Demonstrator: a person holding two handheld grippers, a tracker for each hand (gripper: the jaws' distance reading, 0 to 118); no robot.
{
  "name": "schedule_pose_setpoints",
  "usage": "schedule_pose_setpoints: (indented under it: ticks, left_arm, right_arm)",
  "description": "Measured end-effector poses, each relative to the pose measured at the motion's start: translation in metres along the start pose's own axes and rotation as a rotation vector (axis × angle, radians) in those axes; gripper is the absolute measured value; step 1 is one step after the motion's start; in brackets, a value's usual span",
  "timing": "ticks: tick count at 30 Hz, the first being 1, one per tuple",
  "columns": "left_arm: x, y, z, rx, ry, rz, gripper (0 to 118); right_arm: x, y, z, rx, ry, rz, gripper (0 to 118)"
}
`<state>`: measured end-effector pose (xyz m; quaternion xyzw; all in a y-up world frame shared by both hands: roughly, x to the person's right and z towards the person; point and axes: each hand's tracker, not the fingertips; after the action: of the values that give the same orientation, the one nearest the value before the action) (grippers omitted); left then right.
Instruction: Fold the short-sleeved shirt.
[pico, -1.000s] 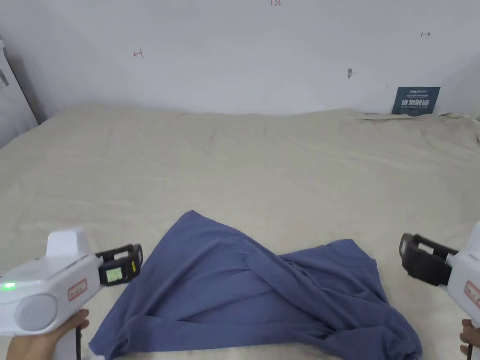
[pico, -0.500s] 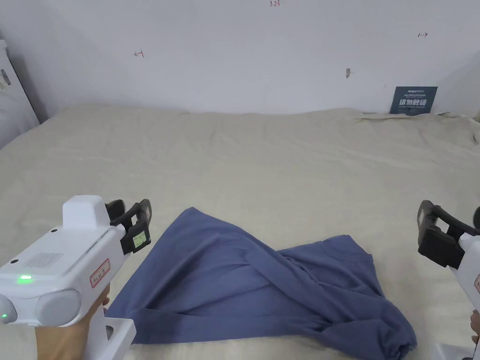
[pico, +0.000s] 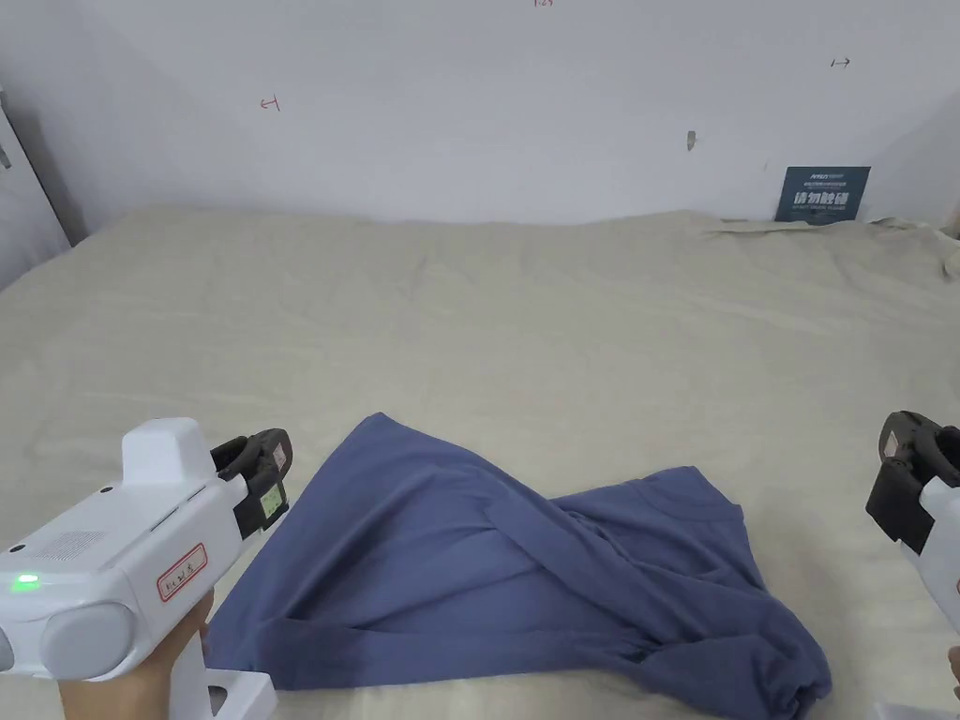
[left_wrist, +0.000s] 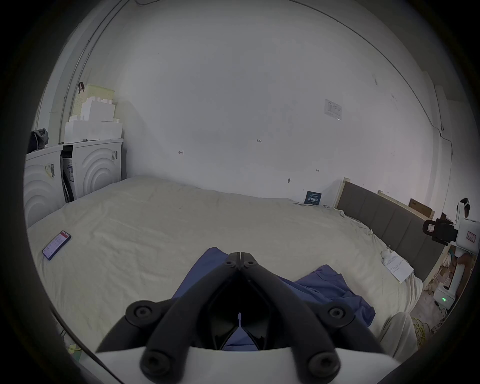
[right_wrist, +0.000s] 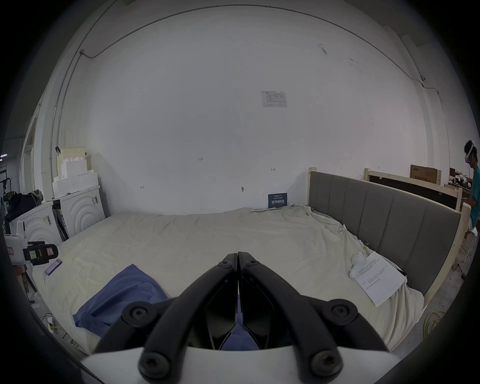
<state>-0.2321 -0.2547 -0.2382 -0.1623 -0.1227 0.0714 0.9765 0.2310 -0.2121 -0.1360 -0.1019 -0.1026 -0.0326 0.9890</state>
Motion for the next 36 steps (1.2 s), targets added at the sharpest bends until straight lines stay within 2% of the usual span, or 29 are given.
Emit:
schedule_pose_setpoints:
  ticks: [10,14,17,18,19,20,22,24,29,36]
  left_arm:
    - [-0.012,0.013,-0.053,-0.118,0.008,-0.014,0]
    - [-0.019,0.024,-0.104,-0.216,-0.011,-0.031,0]
    - [-0.024,0.028,-0.151,-0.296,-0.002,-0.099,3]
    - [-0.028,0.028,-0.169,-0.329,-0.002,-0.101,8]
    - [-0.031,0.027,-0.187,-0.337,0.001,-0.097,19]
    - [-0.035,0.027,-0.206,-0.377,-0.005,-0.083,35]
    - [-0.045,0.026,-0.242,-0.421,0.017,-0.033,78]
    - [-0.054,0.024,-0.277,-0.479,0.026,0.008,95]
    - [-0.066,0.011,-0.349,-0.566,0.064,-0.063,96]
    - [-0.076,-0.013,-0.411,-0.665,0.095,-0.073,93]
  right_arm:
    - [0.001,-0.002,-0.023,-0.035,-0.008,0.0,0]
    - [0.005,-0.006,-0.043,-0.054,-0.02,-0.002,0]
    - [0.009,-0.013,-0.06,-0.076,-0.032,-0.013,0]
    - [0.009,-0.015,-0.066,-0.083,-0.034,-0.016,0]
    - [0.009,-0.018,-0.073,-0.095,-0.039,-0.015,0]
    - [0.009,-0.022,-0.078,-0.105,-0.042,-0.015,0]
    - [0.01,-0.028,-0.092,-0.128,-0.046,-0.015,0]
    - [0.01,-0.034,-0.104,-0.151,-0.05,-0.015,0]
    - [0.011,-0.049,-0.132,-0.2,-0.06,-0.012,0]
    - [0.012,-0.065,-0.157,-0.255,-0.085,-0.015,0]
